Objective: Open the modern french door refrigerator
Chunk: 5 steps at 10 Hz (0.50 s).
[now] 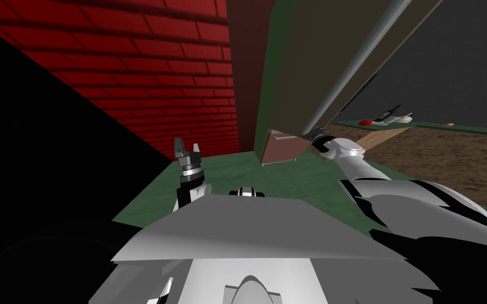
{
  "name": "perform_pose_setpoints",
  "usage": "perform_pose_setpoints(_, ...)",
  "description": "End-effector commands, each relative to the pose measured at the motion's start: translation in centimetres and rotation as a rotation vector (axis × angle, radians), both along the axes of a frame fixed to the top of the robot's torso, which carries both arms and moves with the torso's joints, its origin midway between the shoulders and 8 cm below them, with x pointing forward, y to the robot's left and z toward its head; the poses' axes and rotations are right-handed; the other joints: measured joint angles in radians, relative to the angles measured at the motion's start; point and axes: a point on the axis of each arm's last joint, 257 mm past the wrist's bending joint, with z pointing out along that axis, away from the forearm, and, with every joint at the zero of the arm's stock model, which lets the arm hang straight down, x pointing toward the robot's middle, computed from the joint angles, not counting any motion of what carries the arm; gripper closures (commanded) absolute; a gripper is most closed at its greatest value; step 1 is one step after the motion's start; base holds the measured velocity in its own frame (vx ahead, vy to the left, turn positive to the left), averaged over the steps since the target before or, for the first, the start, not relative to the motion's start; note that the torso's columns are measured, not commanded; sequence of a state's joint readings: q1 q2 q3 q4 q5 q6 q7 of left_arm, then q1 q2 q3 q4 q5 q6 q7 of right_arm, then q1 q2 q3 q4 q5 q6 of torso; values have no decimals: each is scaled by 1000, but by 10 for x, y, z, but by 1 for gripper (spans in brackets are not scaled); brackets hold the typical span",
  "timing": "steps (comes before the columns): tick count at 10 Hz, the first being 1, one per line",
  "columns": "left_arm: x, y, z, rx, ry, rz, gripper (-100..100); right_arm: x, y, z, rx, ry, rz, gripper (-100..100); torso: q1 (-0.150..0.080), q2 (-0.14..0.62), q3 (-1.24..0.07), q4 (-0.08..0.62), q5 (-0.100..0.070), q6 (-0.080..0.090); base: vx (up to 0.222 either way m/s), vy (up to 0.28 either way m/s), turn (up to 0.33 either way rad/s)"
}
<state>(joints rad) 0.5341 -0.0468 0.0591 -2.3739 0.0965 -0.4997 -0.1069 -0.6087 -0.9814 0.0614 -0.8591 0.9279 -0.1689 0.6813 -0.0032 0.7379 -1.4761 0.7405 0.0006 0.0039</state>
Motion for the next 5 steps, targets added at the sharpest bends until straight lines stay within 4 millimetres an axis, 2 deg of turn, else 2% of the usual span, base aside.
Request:
perform_pose_setpoints(1, 0, 0, 0, 0, 0, 0, 0, -5, -22, 16, 0, -7, -37, -100, 4, 2, 1, 0, 1, -1, -35, -10, 100)
perform_pose_setpoints(2, 0, 0, 0, 0, 0, 0, 0, -11, -40, 27, 3, -9, -66, -100, 7, 4, 3, 1, 3, -3, -61, -8, 185)
perform_pose_setpoints(3, 0, 0, 0, 0, 0, 0, 0, -7, -31, 16, -1, 3, -52, -100, 10, 6, 4, 3, 5, -6, -27, -13, 38)
perform_pose_setpoints(4, 0, 0, 0, 0, 0, 0, 0, -8, -33, 14, 2, 5, -56, 0, 10, 5, 3, 2, 4, -5, 0, -7, -5)
perform_pose_setpoints(5, 0, 0, 0, 0, 0, 0, 0, -8, -33, 12, 2, 9, -57, 0, 9, 4, 3, 1, 4, -4, 0, 0, 0)
